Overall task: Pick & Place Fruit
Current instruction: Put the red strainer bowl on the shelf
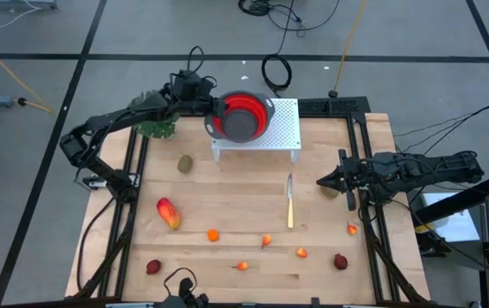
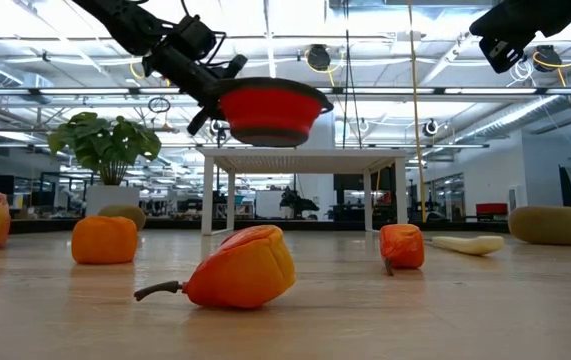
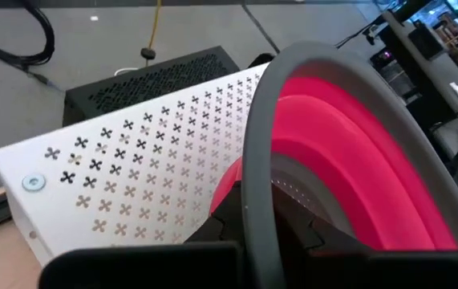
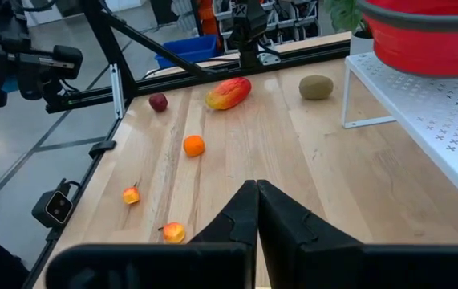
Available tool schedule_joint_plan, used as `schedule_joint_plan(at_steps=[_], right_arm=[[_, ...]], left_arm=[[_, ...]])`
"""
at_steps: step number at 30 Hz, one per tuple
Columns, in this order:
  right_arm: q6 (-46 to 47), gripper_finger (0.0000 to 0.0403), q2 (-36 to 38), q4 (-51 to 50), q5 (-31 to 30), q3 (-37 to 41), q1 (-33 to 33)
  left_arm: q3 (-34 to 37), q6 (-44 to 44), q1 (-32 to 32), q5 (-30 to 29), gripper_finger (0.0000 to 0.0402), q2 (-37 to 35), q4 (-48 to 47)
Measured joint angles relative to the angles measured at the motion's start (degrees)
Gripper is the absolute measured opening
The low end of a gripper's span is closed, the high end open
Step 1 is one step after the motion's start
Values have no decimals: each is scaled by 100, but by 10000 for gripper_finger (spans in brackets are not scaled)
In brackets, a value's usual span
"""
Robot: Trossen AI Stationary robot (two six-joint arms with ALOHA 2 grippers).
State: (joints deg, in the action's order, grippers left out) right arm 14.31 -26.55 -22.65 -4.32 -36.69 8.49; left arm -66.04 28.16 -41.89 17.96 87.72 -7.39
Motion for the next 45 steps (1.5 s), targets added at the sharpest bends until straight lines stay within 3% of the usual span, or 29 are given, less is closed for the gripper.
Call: schedule_joint_plan(at_steps=[45], right_arm=[[-1, 0, 0, 12, -7, 0, 0]], left_arm=[[0, -216, 83, -304, 26, 2, -293]])
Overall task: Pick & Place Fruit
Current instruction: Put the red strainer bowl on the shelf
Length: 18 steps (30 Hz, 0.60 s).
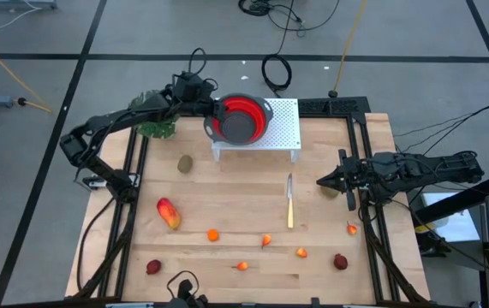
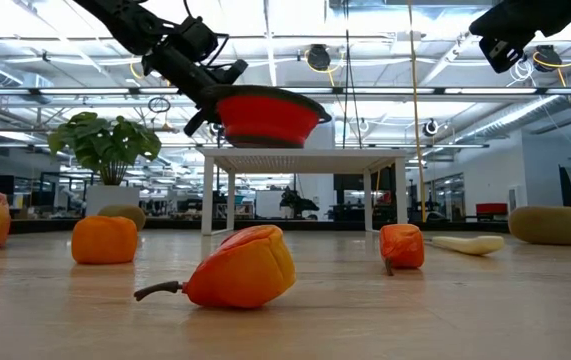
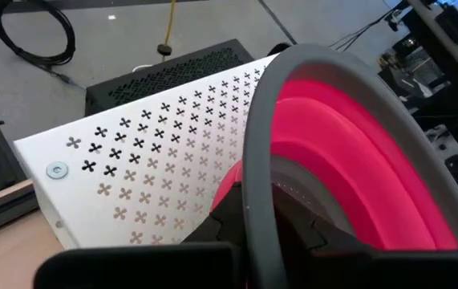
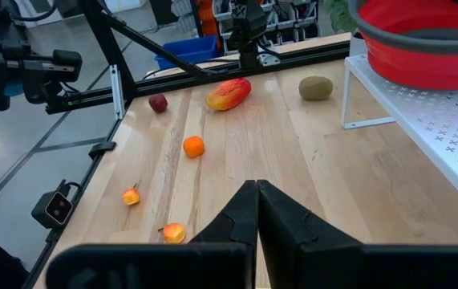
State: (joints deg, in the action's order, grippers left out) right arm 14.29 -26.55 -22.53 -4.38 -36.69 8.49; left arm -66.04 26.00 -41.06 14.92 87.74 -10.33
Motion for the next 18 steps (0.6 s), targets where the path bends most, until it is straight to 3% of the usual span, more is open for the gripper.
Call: schedule_joint_plan(at_steps=[18], right_arm=[[1, 0, 1, 108, 0, 0, 0]], left_arm=[[0, -184, 0, -144, 30, 2, 209]])
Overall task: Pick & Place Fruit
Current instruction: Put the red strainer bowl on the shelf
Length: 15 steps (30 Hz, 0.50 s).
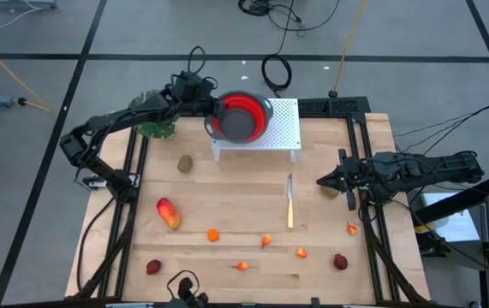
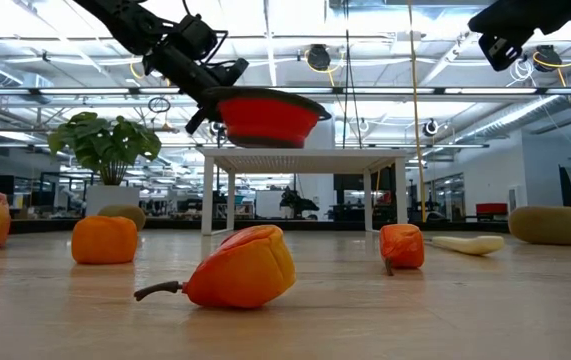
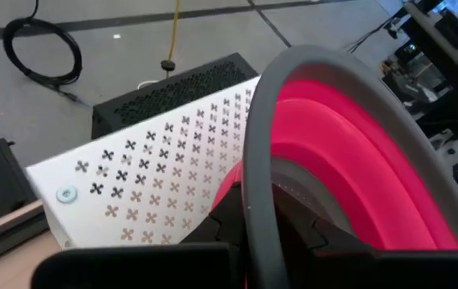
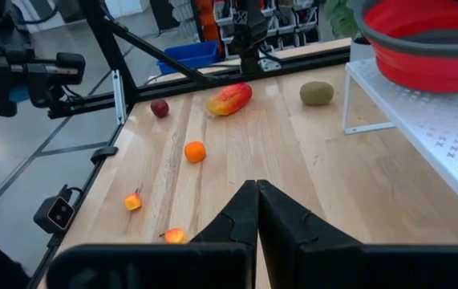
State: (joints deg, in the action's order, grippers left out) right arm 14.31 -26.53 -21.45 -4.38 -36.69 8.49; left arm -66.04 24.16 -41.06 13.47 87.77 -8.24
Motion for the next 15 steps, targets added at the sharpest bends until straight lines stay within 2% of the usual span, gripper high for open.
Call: schedule_joint_plan(at_steps=[15], right_arm=[[0, 0, -1, 22, 0, -2, 0]], left_arm=[[0, -261, 220, -160, 31, 0, -12]])
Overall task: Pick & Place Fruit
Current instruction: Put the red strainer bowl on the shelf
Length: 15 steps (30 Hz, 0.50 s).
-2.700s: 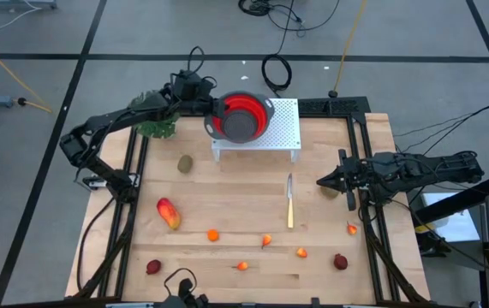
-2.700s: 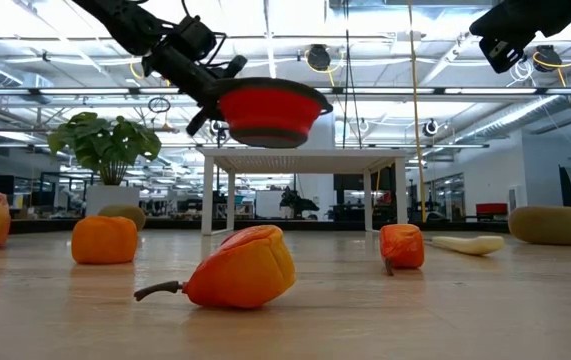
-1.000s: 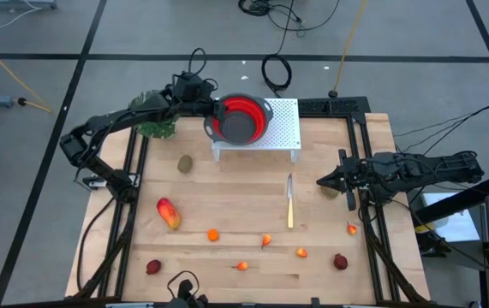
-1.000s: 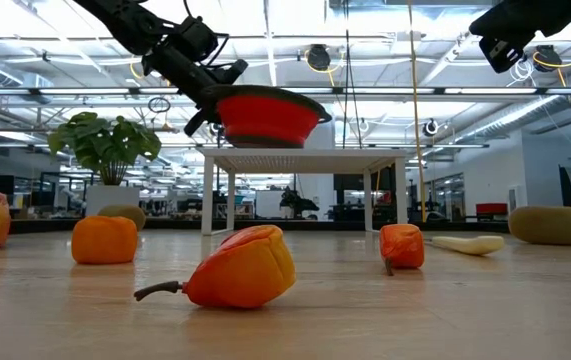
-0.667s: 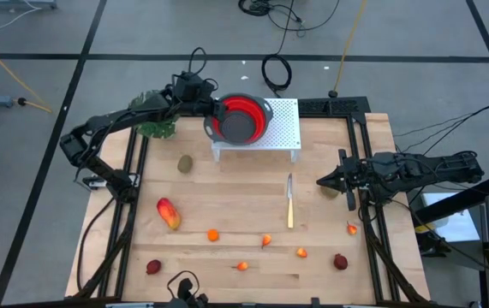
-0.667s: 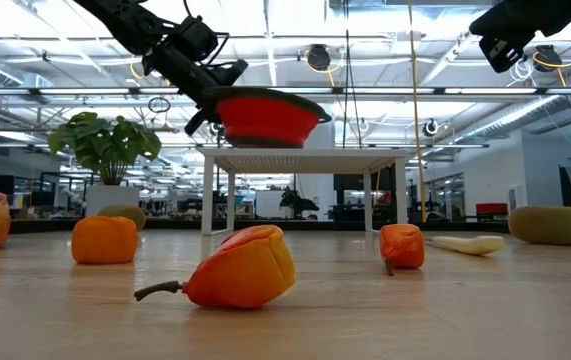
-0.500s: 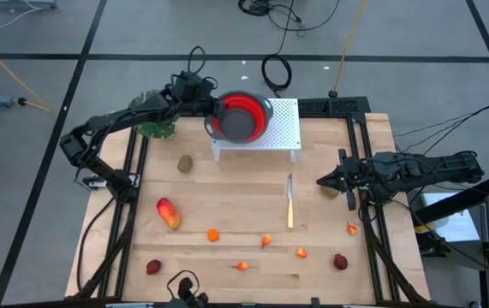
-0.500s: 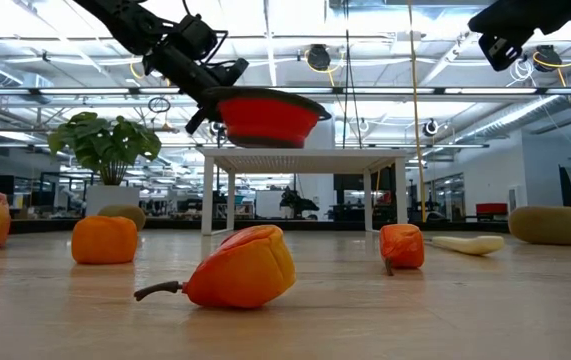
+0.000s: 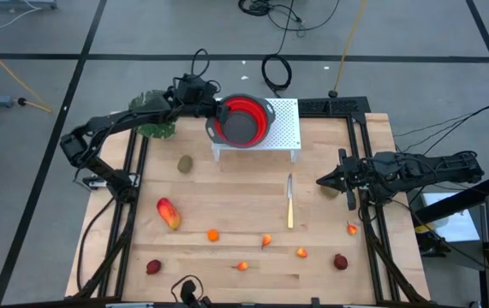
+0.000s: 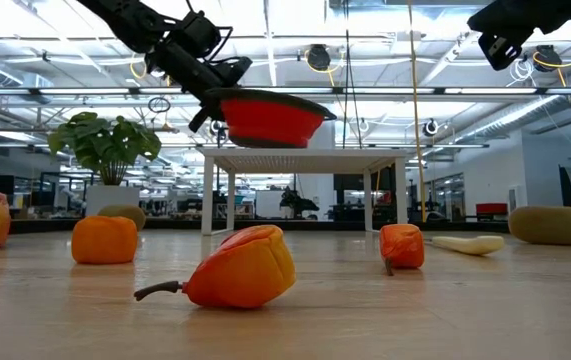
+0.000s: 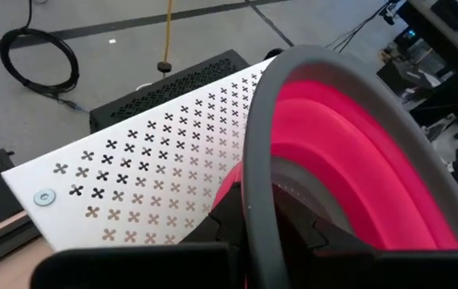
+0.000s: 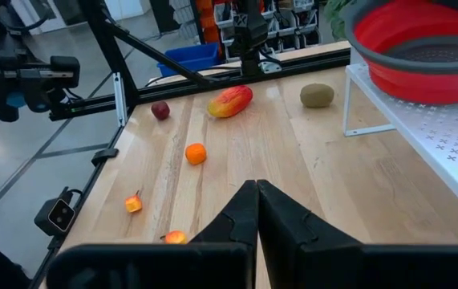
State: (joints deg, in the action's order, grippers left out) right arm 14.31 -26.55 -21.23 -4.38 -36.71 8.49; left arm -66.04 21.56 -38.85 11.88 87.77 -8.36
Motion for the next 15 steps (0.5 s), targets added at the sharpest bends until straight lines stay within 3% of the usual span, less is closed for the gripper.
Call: schedule_joint_plan(at_steps=[15], right_arm=[[68, 0, 1, -2, 2, 0, 1]], left_arm=[[0, -110, 0, -159, 31, 0, 9]])
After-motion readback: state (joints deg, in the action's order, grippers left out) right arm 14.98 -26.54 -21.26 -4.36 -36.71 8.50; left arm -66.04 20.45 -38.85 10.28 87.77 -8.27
